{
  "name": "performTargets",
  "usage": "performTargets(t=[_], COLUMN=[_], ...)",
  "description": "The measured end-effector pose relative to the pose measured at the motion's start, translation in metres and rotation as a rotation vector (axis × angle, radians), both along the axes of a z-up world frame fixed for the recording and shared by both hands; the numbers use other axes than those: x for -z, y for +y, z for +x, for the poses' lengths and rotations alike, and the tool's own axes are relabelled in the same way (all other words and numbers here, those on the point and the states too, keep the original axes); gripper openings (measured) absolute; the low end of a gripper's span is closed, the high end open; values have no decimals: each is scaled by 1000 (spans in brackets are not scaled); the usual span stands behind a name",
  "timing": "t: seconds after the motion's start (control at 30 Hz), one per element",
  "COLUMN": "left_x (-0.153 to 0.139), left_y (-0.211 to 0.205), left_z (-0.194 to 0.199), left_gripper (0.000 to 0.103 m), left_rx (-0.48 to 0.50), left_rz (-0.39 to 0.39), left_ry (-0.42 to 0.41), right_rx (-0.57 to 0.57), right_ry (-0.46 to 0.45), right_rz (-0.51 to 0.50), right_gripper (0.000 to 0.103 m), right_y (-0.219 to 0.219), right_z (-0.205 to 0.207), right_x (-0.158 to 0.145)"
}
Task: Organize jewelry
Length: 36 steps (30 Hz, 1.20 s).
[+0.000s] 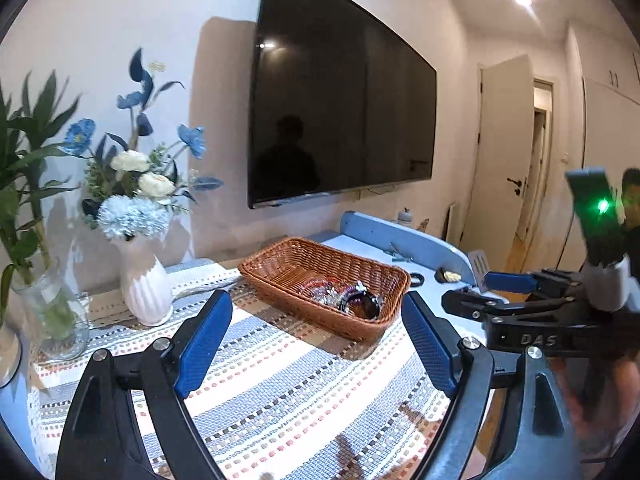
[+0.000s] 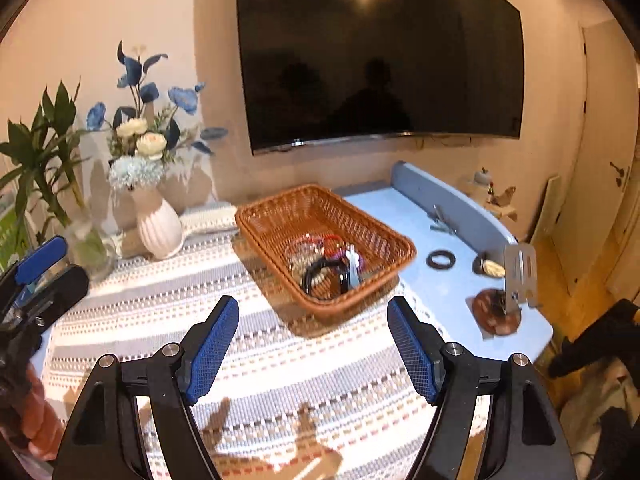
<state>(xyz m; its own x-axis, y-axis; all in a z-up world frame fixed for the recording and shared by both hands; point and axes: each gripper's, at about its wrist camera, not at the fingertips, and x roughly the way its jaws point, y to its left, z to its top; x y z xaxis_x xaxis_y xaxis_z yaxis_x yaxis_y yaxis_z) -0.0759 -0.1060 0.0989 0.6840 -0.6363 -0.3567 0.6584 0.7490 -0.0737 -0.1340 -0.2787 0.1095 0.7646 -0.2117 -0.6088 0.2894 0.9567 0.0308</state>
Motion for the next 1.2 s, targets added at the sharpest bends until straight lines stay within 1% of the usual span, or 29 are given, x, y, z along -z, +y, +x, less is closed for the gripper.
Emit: performTargets(t=[0.13,0.23,0.3,0.43,0.57,0.73,0.83,1.03,1.13,1.2], left_x=[24,39,50,63,68,71,73,75,75,74], left_y=[-9,-11,-13,-13,-12,-17,-19,-16,-14,-13], left_z=[12,22,32,43,44,39,39,44,47,46], left_gripper=[87,87,87,87,87,87,87,87,87,87], left_rx=[24,28,15,-10,-18,-39,-38,-55,-55,-62], left_rz=[37,43,64,92,100,135,150,148,134,131], left_ry=[33,64,105,148,169,144,146,157,172,165], right_rx=[24,43,50,59,54,41,39,48,51,53], right_ry=[28,50,68,103,120,131,134,142,144,146], right_rz=[-8,-10,0,4,3,3,5,19,18,20], right_gripper=[77,77,77,77,77,77,77,77,77,77], right_y=[1,-2,-5,-7,-5,-3,-2,-3,-4,-5], right_z=[-4,-2,2,8,14,19,18,18,19,19], right_x=[11,21,27,41,50,56,59,63,64,65])
